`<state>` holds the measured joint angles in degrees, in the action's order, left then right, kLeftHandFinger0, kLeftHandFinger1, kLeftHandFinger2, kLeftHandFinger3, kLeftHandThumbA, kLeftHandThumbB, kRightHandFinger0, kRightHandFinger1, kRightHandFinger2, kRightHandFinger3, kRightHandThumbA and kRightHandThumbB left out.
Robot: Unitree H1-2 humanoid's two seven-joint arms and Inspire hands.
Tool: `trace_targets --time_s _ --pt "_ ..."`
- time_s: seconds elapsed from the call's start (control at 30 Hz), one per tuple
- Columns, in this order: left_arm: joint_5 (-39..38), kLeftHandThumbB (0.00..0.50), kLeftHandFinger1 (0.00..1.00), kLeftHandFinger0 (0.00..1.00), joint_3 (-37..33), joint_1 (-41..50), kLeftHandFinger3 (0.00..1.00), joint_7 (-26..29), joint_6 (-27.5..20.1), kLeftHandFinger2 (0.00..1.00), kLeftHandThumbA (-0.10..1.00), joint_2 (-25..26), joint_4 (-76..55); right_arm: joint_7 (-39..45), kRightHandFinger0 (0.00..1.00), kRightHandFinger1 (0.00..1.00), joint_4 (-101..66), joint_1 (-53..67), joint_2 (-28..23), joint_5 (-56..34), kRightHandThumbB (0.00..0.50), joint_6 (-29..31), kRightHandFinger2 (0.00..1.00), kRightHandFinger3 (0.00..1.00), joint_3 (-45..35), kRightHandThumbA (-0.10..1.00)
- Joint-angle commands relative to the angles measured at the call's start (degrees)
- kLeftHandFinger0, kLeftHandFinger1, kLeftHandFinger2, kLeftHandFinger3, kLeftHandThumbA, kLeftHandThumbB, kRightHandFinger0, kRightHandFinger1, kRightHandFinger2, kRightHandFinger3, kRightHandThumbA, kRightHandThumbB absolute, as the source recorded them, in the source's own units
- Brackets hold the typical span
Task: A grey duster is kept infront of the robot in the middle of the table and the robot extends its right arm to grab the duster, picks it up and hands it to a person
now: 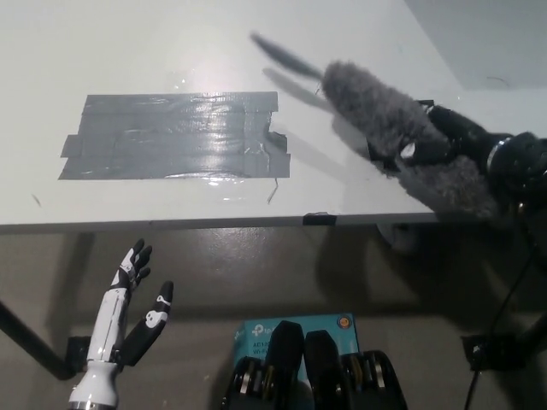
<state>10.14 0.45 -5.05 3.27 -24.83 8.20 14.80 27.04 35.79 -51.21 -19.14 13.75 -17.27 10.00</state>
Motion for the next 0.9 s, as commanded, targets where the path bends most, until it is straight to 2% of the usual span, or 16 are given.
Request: trace_targets --time_s 0.0,0.1,0.17,0.23,0.27,0.3,0.4,0.5,0.53,0.57,0.6,0.7,0.8,0.83,0.87 --pt "-0.6 0.156 1.00 0.98 0.3 -1.3 1.00 0.0 -1.9 1.00 0.62 0.8 -0.7 3.8 0.00 0.41 -5.2 -0.8 4.5 -17.8 0.216 -9.7 0.83 1.00 -12.1 -0.10" --pt "-0.7 0.156 1.00 0.98 0.2 -1.2 1.00 -0.1 -1.8 1.00 0.61 0.8 -0.8 4.3 0.00 0.42 -5.4 -0.3 5.4 -20.3 0.219 -9.7 0.82 1.00 -14.0 -0.10" --pt "-0.7 0.163 1.00 0.98 0.2 -1.2 1.00 0.0 -1.7 1.00 0.61 0.7 -0.8 2.6 0.00 0.34 -6.5 0.9 6.8 -25.4 0.237 -9.7 0.81 1.00 -15.7 -0.10" --pt "-0.5 0.155 1.00 0.98 0.2 -1.2 1.00 0.1 -1.8 1.00 0.60 0.8 -0.6 0.4 0.00 0.27 -8.0 2.4 8.1 -31.2 0.229 -9.7 0.80 1.00 -16.4 -0.10" --pt "-0.1 0.154 1.00 0.98 0.2 -1.4 1.00 0.2 -2.0 1.00 0.60 0.9 -0.4 -1.7 0.00 0.27 -10.3 4.3 9.4 -36.5 0.228 -9.7 0.80 1.00 -16.4 -0.10" --pt "0.0 0.154 1.00 0.98 0.1 -1.4 1.00 0.2 -2.1 1.00 0.60 1.0 -0.4 -2.4 0.00 0.28 -11.4 5.1 10.0 -38.1 0.229 -9.7 0.81 1.00 -16.3 -0.10" --pt "-0.3 0.154 1.00 0.98 0.2 -1.6 1.00 0.1 -2.0 1.00 0.60 0.9 -0.4 -3.8 0.00 0.30 -14.6 7.3 11.1 -41.6 0.199 -9.7 0.77 1.00 -15.7 -0.10" --pt "-0.3 0.153 1.00 0.98 0.2 -1.6 1.00 0.1 -1.9 1.00 0.59 0.9 -0.4 -4.6 0.00 0.32 -15.8 8.2 11.3 -43.6 0.198 -9.7 0.75 1.00 -15.1 -0.10" --pt "-0.2 0.154 1.00 0.98 0.2 -1.6 1.00 0.2 -2.0 1.00 0.59 0.9 -0.4 -5.9 0.00 0.36 -17.6 9.9 12.1 -47.6 0.184 -9.7 0.80 1.00 -14.4 -0.10" --pt "-0.2 0.154 1.00 0.98 0.2 -1.7 1.00 0.2 -2.0 1.00 0.59 1.0 -0.4 -6.9 0.00 0.36 -19.0 11.3 12.6 -50.6 0.184 -9.7 0.80 1.00 -13.7 -0.10" --pt "0.2 0.153 1.00 0.99 0.1 -1.7 1.00 0.3 -2.1 1.00 0.59 1.0 -0.5 -10.1 0.00 0.43 -21.9 13.9 13.7 -56.0 0.181 -9.7 0.83 1.00 -12.3 -0.10" --pt "0.4 0.151 1.00 0.99 0.1 -1.7 1.00 0.4 -2.1 1.00 0.59 1.1 -0.6 -12.5 0.00 0.44 -23.4 14.9 13.7 -59.1 0.179 -9.7 0.83 1.00 -11.0 -0.10" --pt "0.3 0.148 1.00 0.97 0.1 -1.8 1.00 0.4 -2.1 1.00 0.57 1.0 -0.6 -16.1 0.00 0.42 -26.1 18.3 15.7 -64.8 0.177 -9.7 0.81 1.00 -10.5 -0.10" --pt "0.3 0.148 1.00 0.97 0.1 -1.8 1.00 0.4 -2.1 1.00 0.57 0.9 -0.5 -17.3 0.00 0.40 -26.8 19.0 15.9 -66.4 0.181 -9.7 0.76 1.00 -10.2 -0.10" --pt "0.4 0.151 1.00 0.97 0.1 -1.7 1.00 0.5 -1.8 1.00 0.57 0.9 -0.6 -17.6 0.00 0.41 -27.5 20.4 16.5 -67.2 0.173 -9.7 0.79 1.00 -10.0 -0.10"
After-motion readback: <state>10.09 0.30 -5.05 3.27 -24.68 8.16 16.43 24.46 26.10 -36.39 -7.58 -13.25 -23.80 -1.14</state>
